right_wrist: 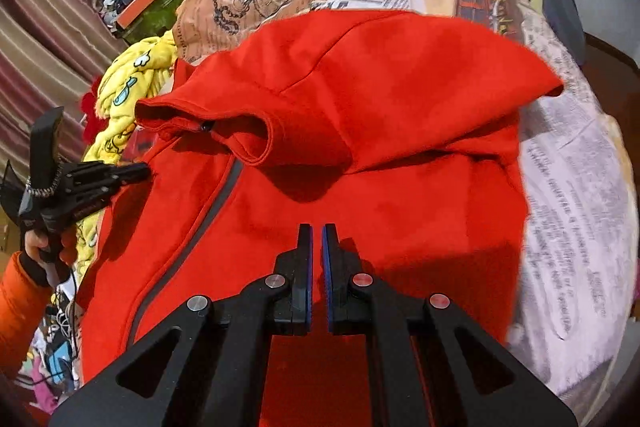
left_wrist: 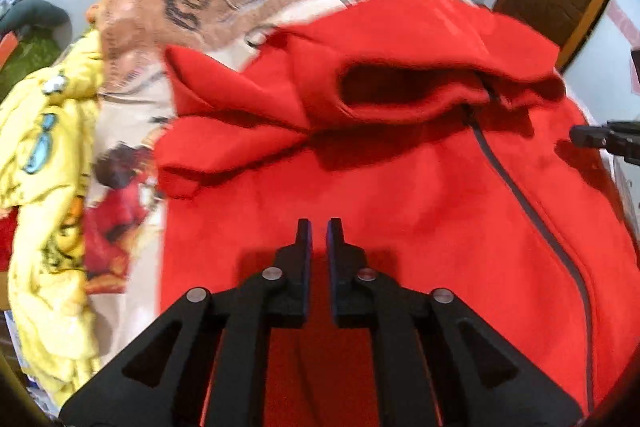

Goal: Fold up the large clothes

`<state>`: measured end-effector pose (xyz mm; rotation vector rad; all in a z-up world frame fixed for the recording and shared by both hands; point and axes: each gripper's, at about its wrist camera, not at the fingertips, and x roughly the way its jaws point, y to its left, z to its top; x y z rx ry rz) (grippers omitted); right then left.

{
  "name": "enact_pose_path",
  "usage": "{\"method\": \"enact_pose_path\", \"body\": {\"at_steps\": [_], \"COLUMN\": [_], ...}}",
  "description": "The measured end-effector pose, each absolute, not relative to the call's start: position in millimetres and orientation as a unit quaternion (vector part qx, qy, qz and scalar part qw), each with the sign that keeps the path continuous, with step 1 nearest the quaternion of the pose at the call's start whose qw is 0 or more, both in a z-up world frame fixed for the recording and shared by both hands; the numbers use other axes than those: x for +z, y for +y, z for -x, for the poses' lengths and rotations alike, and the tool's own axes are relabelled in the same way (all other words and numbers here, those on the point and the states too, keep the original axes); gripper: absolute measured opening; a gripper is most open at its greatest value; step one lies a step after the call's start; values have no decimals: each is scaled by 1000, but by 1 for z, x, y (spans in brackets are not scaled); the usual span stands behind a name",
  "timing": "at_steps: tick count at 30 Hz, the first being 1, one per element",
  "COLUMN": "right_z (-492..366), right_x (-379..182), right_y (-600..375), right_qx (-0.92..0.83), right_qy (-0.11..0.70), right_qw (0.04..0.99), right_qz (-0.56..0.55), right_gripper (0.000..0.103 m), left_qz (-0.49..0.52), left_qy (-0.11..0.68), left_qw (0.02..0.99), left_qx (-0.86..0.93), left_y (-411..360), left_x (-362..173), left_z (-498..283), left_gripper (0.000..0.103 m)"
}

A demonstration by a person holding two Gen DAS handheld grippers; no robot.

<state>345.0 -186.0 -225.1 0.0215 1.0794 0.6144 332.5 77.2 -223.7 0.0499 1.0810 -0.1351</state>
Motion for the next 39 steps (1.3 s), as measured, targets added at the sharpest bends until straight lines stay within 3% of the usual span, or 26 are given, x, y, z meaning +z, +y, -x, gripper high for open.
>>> {"method": "enact_pose_path", "body": {"at_steps": [2,4,6,8,10,13,20,21,23,24,25,33,39], "right_z": [-345,-348,-353,-359,-369,-387,-419,-422,-424,-424,-422,-408,-397], "right_x": [-214,-200,-188,-178,-171,-170,-193,-198,-206,-211,-215,-240,-246], "right_y": [-186,-187,-187,-185,-179,-165,-128,-123,-117,-114,-110,-105,-112], "right_qx": [282,281,275,270,265,264,276,279,283,288,291,305,303], "right_qy": [493,475,456,437,421,418,442,448,461,467,471,504,500], "right_qw": [823,834,846,858,867,869,853,849,841,836,832,804,805], "right_qz": [-2,-6,-11,-17,-21,-14,11,14,20,26,34,76,97], "right_gripper": [6,11,20,39,45,45,46,46,46,46,46,49,50], "left_qz": [-24,-12,12,42,61,83,176,186,204,203,194,213,219], "left_qy": [499,486,473,468,473,488,544,547,547,545,541,461,487], "left_qw": [865,873,881,883,879,868,819,815,810,812,817,861,844], "left_qx": [-47,-34,-21,-3,5,28,46,46,42,42,43,26,42], "left_y": [89,100,114,130,139,151,170,171,171,170,168,182,197], "left_x": [-207,-191,-178,-171,-171,-184,-249,-256,-269,-271,-271,-222,-242], "left_z": [-336,-344,-356,-377,-399,-434,-487,-488,-486,-484,-481,-418,-394], "left_gripper": [15,34,48,54,62,68,68,66,45,18,2,2,6]}}
